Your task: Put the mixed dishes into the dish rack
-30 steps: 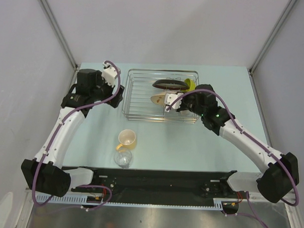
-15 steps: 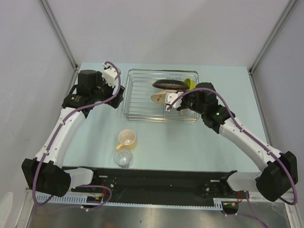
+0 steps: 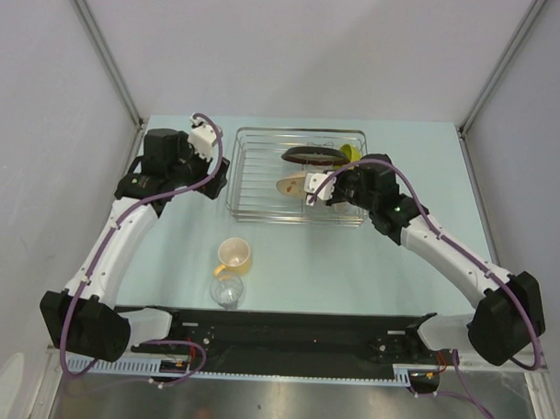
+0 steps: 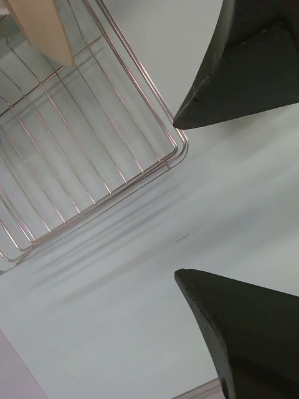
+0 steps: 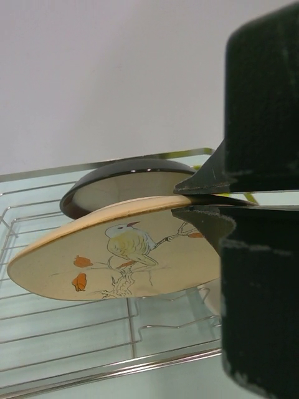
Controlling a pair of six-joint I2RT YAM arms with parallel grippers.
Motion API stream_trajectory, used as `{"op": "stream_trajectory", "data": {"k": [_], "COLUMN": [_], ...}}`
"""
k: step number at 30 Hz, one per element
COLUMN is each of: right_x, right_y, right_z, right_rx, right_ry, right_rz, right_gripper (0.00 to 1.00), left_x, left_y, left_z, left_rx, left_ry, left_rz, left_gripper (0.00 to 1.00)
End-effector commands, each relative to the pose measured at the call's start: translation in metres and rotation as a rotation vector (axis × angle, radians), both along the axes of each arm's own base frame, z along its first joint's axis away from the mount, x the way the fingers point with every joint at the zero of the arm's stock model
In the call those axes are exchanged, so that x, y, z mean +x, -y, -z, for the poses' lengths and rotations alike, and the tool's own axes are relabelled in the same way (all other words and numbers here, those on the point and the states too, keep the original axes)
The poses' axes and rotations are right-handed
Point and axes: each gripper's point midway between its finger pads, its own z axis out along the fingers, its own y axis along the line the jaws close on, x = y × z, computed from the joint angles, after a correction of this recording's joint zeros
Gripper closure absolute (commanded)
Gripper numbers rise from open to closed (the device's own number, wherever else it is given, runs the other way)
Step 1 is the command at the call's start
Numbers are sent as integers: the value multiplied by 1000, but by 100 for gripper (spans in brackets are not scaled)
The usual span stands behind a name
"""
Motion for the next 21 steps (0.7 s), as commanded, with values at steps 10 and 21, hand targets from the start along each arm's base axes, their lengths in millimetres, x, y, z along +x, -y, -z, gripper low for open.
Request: {"op": "stream_trajectory", "data": {"k": [10,21], "right_x": [44,63], "right_y": [7,7], "right_z": [1,-4], "right_rx": [51,191], "right_ry": [31,-43], "right_rz": [102,223], "right_gripper": [100,87], "left_x": [1,0], "left_y": [0,1], "left_z": [3,11], "left_rx": [-20,-22], "left_ry": [17,-4], "left_rz": [3,12], "left_gripper": [1,1]}}
